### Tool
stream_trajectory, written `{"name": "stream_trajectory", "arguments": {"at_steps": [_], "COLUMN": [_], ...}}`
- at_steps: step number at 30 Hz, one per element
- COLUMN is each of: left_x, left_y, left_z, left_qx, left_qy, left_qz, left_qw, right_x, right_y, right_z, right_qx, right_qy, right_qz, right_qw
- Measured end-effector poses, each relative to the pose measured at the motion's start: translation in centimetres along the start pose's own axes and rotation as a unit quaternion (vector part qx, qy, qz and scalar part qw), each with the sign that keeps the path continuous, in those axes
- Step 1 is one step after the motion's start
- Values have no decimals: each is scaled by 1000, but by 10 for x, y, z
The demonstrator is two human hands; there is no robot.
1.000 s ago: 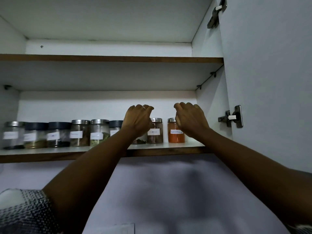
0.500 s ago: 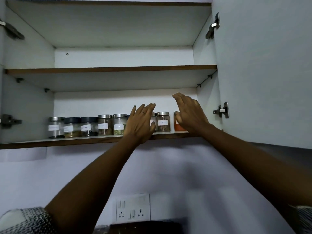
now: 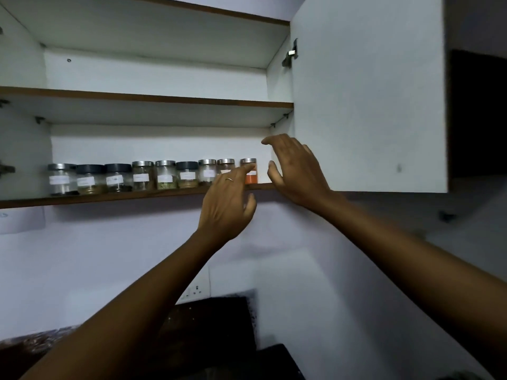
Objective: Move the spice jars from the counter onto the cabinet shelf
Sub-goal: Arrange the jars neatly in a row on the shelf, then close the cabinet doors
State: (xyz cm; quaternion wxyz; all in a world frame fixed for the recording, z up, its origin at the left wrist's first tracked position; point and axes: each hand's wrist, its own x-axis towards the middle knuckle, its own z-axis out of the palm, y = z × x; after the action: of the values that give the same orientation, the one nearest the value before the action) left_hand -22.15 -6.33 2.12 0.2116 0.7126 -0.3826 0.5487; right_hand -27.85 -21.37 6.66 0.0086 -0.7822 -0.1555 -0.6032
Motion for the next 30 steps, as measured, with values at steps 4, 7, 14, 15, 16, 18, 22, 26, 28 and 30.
{"name": "stream_trajectory", "arguments": {"at_steps": [4,7,14,15,16,18,22,26,28,30], "left_x": [9,19,40,42,43,46,49,54,56,61], "left_y": [38,69,152,165,178,204,243,264,273,281], "left_z": [-6,-4,27,36,45,62,98,127,136,143], "left_qx": [-28,-58,-132,-143,-155,-171,-169,-175,-181,-194], "left_qy": [17,39,54,50,42,15,-50,-103,-126,-142], "left_qz": [16,2,7,7,7,6,5,-40,-61,-82], "left_qw": [999,998,990,988,987,985,984,978,973,967], "right_x": [-9,-10,-12,-14,-17,-22,-36,-50,-57,-63], "right_y": [-2,6,51,60,69,86,119,143,151,158], "right_z": [-54,-86,-148,-155,-160,-168,-177,-175,-170,-165], "right_qx": [-30,-43,-81,-86,-91,-98,-66,-16,14,40], "right_qy": [20,48,147,159,170,182,177,104,64,30], "right_qz": [-2,14,63,78,94,129,217,287,310,324], "right_qw": [999,998,984,980,977,970,958,952,948,945]}}
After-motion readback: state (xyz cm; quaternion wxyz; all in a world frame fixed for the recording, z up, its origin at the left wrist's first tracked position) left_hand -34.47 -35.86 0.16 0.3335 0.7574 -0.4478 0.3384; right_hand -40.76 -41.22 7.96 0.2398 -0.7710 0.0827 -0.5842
